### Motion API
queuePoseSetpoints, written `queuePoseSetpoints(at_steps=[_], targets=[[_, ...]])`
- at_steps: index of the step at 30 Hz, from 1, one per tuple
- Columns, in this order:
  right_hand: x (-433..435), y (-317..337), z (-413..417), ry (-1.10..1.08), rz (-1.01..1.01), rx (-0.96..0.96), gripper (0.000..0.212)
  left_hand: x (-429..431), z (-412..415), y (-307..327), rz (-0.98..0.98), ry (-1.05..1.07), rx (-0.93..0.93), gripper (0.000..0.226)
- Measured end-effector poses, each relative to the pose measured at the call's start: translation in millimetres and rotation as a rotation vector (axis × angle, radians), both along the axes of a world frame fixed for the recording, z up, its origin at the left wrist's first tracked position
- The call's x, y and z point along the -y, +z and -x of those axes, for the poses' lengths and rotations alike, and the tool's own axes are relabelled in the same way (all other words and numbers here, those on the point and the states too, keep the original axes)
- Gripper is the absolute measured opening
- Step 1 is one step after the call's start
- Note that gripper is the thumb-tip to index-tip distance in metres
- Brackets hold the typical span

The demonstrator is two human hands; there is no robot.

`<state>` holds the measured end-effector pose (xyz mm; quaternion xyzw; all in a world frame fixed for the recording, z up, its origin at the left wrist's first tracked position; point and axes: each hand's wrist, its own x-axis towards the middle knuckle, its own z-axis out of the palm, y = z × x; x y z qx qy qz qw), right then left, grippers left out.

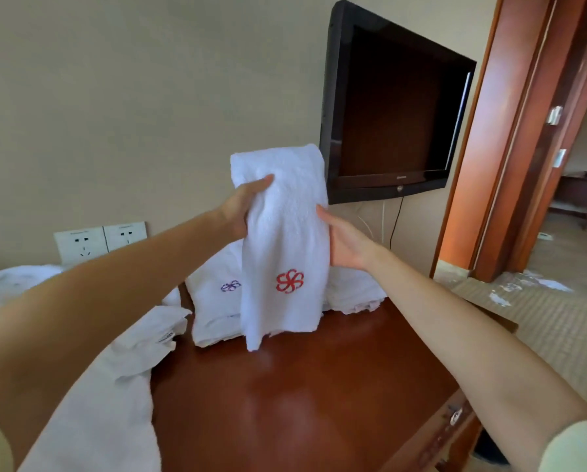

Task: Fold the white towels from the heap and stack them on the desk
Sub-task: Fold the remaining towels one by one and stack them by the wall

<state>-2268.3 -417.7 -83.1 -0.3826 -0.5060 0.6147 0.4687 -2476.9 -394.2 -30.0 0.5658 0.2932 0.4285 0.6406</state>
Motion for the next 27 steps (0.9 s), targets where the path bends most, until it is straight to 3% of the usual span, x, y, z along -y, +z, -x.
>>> queuePoseSetpoints(at_steps=[4,6,10,12,13,16,19,21,24,26,27], targets=[[-22,-7,0,-0.013,0.059,0.144,0.027,-52,8,22,0.017,0.082,0.122,0.043],[-41,-2,-1,-0.050,0.070,0.121,0.020,-83,10,24,0.003,0.111,0.171,0.045],[-93,-2,-4,-0.079,0.115,0.074,0.031,-145,14,-1,0.067,0.136,0.259,0.038],[-122,-19,-6,-0.114,0.182,0.166,0.054,-170,15,-36,0.145,0.127,0.115,0.030],[-133,-31,-8,-0.118,0.222,0.223,0.052,-178,15,-61,0.187,0.100,0.013,0.033],[-151,-67,-14,-0.076,0.349,0.434,0.044,-188,13,-135,0.276,0.036,-0.170,0.076],[-155,-73,-17,-0.037,0.380,0.475,0.063,-219,14,-187,0.262,0.151,-0.048,0.120],[-157,-71,-19,-0.044,0.397,0.512,0.078,-229,13,-192,0.245,0.131,-0.013,0.136],[-151,-68,-15,-0.073,0.404,0.533,0.079,-179,2,-156,0.271,0.233,-0.040,0.110],[-152,-72,-16,-0.103,0.387,0.580,0.074,-161,-6,-147,0.202,0.322,-0.164,0.097],[-157,-76,-21,-0.127,0.372,0.597,0.081,-155,-7,-146,0.178,0.350,-0.235,0.094]])
